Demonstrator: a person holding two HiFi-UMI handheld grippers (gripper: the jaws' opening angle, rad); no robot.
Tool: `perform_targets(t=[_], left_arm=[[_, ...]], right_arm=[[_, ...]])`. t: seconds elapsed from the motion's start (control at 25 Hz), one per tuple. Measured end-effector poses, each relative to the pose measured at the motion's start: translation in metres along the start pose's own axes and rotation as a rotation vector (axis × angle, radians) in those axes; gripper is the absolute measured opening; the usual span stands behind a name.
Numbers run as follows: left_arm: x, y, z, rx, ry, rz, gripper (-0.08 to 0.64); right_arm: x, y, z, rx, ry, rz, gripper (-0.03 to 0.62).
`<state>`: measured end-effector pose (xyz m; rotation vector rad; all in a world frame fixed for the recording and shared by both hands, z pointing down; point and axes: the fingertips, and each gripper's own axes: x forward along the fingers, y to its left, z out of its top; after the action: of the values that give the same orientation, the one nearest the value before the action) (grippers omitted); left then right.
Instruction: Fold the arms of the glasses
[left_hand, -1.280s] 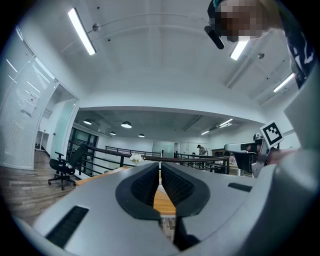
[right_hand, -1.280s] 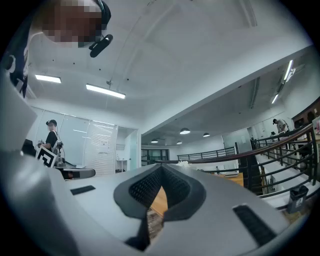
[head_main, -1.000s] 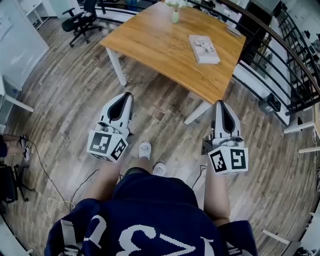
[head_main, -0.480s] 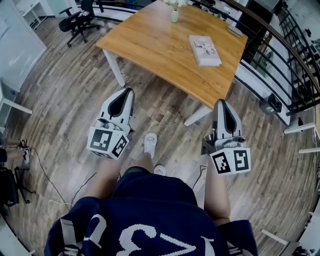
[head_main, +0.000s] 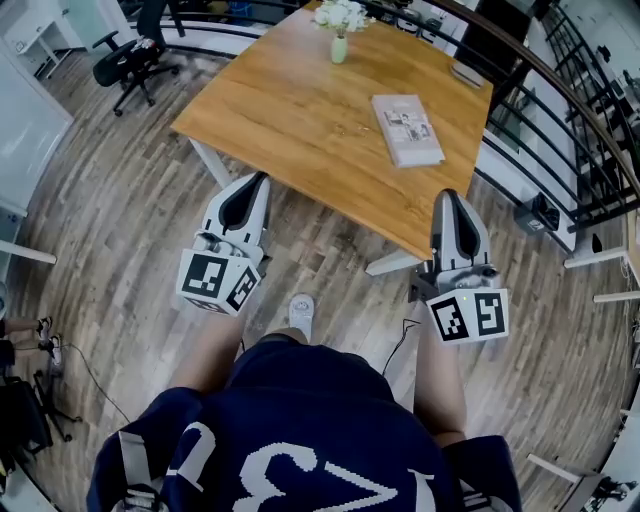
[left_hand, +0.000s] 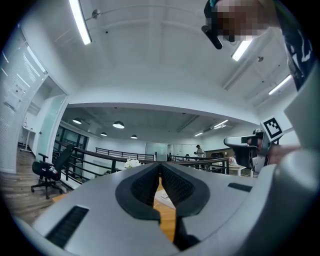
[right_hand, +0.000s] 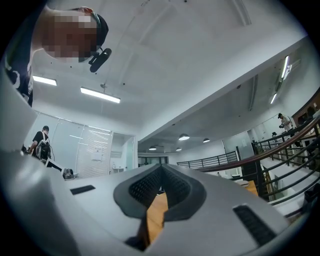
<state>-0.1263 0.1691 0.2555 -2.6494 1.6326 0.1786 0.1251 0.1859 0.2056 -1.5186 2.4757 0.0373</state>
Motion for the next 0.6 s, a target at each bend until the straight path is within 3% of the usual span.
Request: perform_targets(t=[0.28, 0.6], left_arm=[[0.052, 0.036, -0.005, -0.009, 0.004, -0.061, 0.026], [0.088, 0.063, -0.032, -0.071, 0.037, -0.059, 0.026]], right_arm=[[0.047, -0.013, -0.007, -0.009, -0.005, -0.054, 0.026], [0.092, -0.030, -0.029, -0.012, 0.043, -0.053, 0.026]])
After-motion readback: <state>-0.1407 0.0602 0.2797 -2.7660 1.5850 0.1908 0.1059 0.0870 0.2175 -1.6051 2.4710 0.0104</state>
